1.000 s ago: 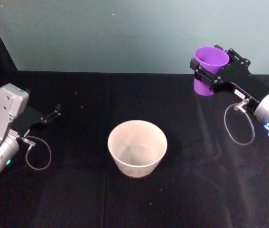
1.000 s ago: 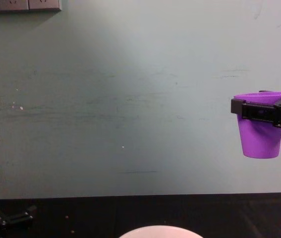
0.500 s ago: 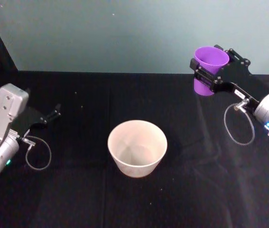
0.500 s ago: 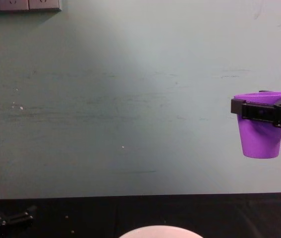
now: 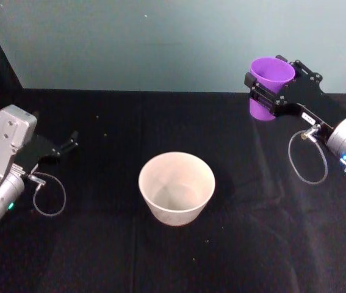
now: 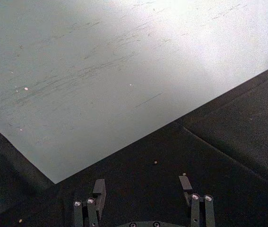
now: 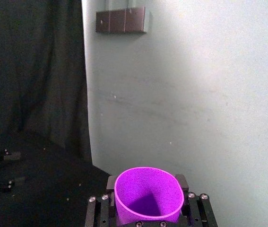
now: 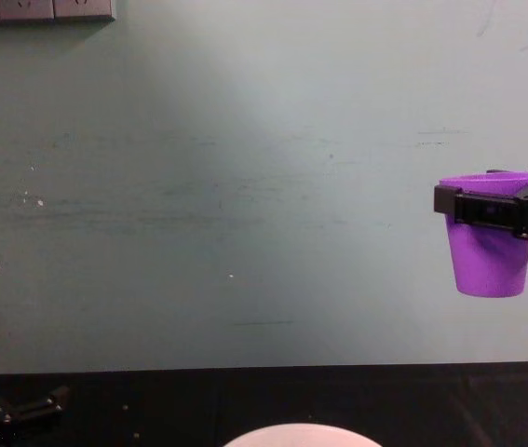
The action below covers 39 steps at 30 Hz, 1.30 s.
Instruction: Pick up the cup and pour the mung beans from the cup into the bowl.
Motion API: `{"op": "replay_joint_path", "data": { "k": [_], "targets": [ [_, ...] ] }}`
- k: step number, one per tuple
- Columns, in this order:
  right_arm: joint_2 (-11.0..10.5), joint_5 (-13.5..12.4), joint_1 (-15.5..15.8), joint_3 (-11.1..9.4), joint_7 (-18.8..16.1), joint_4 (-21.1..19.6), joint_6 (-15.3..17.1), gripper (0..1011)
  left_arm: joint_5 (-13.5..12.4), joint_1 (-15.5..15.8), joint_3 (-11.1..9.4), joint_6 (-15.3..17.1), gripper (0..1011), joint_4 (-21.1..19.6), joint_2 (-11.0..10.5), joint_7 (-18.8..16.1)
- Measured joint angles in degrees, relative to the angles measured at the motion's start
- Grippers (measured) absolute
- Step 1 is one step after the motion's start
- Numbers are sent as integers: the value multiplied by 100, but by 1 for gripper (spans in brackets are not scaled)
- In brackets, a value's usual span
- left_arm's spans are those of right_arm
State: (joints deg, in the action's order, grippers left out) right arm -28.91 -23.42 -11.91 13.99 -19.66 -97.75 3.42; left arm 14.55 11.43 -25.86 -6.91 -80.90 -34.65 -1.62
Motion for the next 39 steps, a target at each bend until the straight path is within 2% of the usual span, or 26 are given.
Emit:
{"op": "replay_joint_path", "data": {
  "k": [5,14,17,21,24,28,29,30,31,33,34,38,39],
  "targets": [
    [43,162,41,18,-125,112,-364,756,0,0,0,0,1011,0,0,0],
    [236,359,79,190,-256,553,-600,756,0,0,0,0,1011,0,0,0],
    [296,558,36,290,-251,699,-667,756,0,0,0,0,1011,0,0,0],
    [321,1020,-58,457,-160,827,-737,756,0,0,0,0,1011,0,0,0],
    [302,1577,-160,632,-14,863,-790,756,0,0,0,0,1011,0,0,0],
    [262,2098,-257,784,122,855,-791,756,0,0,0,0,1011,0,0,0],
    [238,2374,-305,862,197,835,-777,756,0,0,0,0,1011,0,0,0],
    [225,2515,-328,904,230,822,-769,756,0,0,0,0,1011,0,0,0],
    [195,2808,-380,1000,299,783,-751,756,0,0,0,0,1011,0,0,0],
    [164,3100,-426,1097,371,741,-738,756,0,0,0,0,1011,0,0,0],
    [126,3427,-473,1203,445,699,-731,756,0,0,0,0,1011,0,0,0],
    [50,4055,-555,1408,568,633,-714,756,0,0,0,0,1011,0,0,0],
    [7,4386,-594,1520,626,595,-707,756,0,0,0,0,1011,0,0,0]
  ]
}}
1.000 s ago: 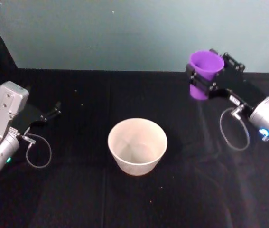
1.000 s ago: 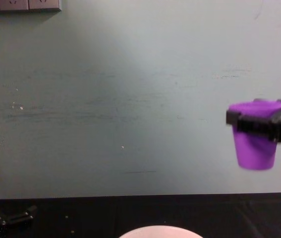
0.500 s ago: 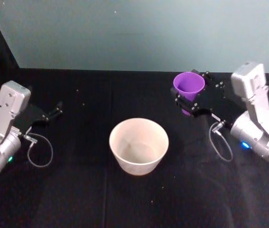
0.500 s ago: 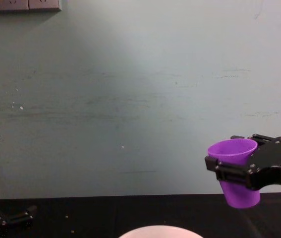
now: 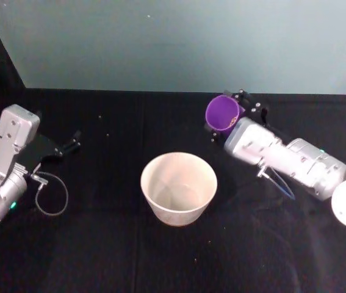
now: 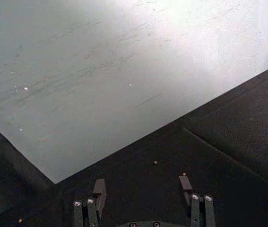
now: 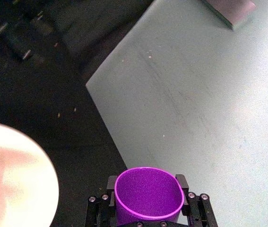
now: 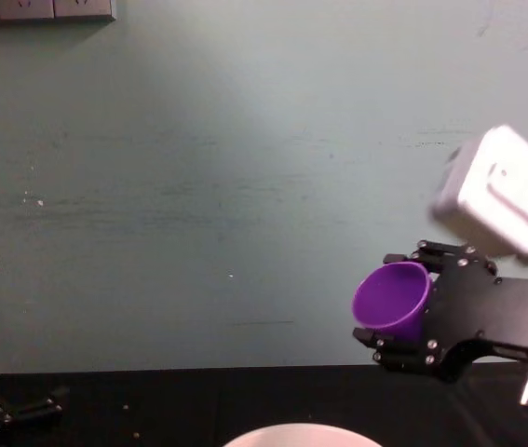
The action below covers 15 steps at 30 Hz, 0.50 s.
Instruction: Pick up the cup and pour the mung beans from the cup into the bowl.
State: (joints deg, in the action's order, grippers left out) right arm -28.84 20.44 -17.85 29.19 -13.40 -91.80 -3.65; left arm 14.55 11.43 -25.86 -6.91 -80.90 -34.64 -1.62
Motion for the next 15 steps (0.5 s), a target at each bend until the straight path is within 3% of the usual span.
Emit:
{"op": "replay_joint_path", "data": {
  "k": [2,3,5,15],
  "targets": [
    [-51,357,-32,124,49,-50,2,756,0,0,0,0,1011,0,0,0],
    [-51,357,-32,124,49,-50,2,756,0,0,0,0,1011,0,0,0],
    [-108,776,-61,276,68,-106,-2,756,0,0,0,0,1011,0,0,0],
    [-207,1864,-117,624,180,-184,-17,756,0,0,0,0,1011,0,0,0]
  ]
}}
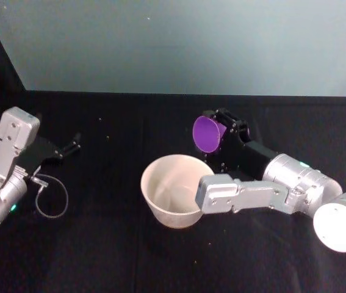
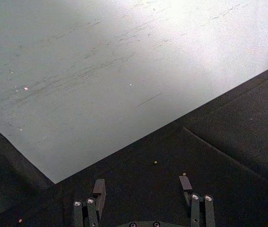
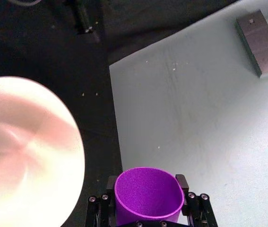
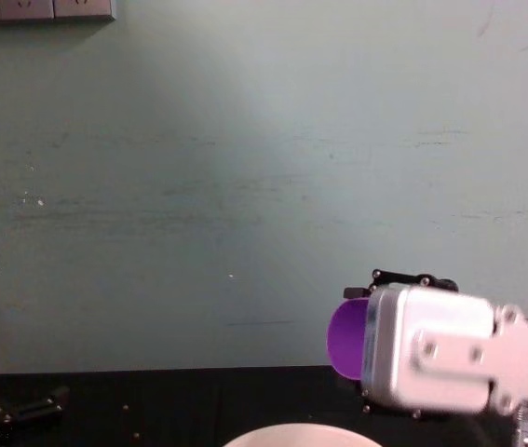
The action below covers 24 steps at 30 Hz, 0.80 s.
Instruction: Pick up the cup and pour the mung beans from the cup into the bowl.
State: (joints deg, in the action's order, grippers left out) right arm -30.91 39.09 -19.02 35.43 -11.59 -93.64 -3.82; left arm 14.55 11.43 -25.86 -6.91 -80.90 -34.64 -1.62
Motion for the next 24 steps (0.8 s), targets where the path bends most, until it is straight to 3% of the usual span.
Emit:
{"op": "replay_joint_path", "data": {
  "k": [3,6,7,17,24],
  "targets": [
    [-34,453,-20,117,91,-14,32,756,0,0,0,0,1011,0,0,0],
    [-49,720,-31,194,138,-14,64,756,0,0,0,0,1011,0,0,0],
    [-59,926,-41,248,177,-12,86,756,0,0,0,0,1011,0,0,0],
    [-71,2102,-137,591,454,48,243,756,0,0,0,0,1011,0,0,0],
    [-97,2627,-217,785,544,75,349,756,0,0,0,0,1011,0,0,0]
  ]
}}
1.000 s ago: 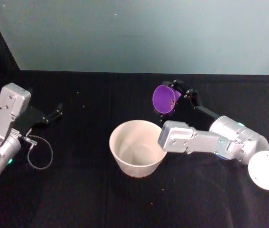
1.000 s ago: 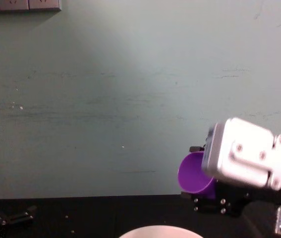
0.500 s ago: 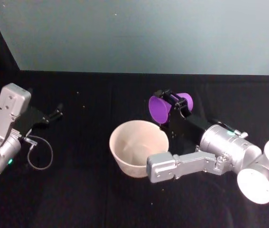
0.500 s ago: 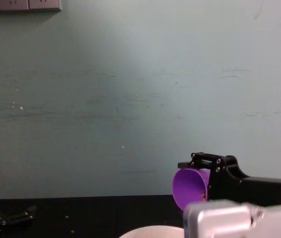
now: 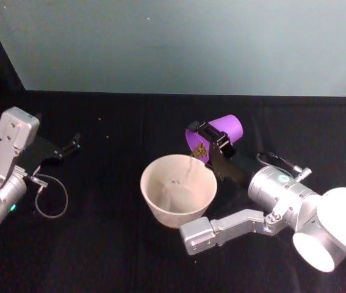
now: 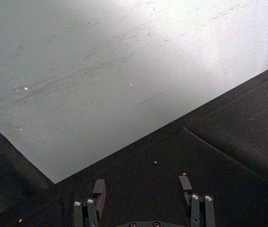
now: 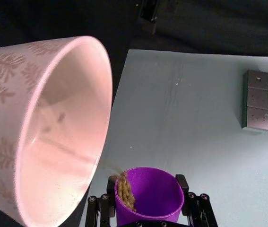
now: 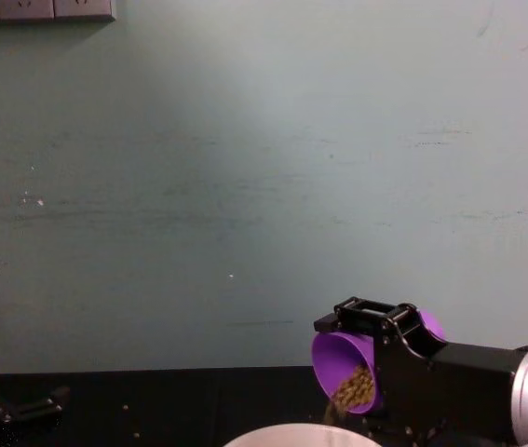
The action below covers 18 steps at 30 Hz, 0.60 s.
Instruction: Pick up the cup and pour the mung beans from the cup into the bowl.
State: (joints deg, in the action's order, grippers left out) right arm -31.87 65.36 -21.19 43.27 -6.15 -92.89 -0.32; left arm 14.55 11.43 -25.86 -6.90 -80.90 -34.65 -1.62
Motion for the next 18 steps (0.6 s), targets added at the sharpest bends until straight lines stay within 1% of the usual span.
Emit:
{"op": "replay_joint_path", "data": {
  "k": [2,5,18],
  "targets": [
    [-11,109,-11,41,14,4,36,756,0,0,0,0,1011,0,0,0],
    [-21,200,-22,78,35,16,60,756,0,0,0,0,1011,0,0,0],
    [-76,465,-68,199,109,60,112,756,0,0,0,0,1011,0,0,0]
  ]
}}
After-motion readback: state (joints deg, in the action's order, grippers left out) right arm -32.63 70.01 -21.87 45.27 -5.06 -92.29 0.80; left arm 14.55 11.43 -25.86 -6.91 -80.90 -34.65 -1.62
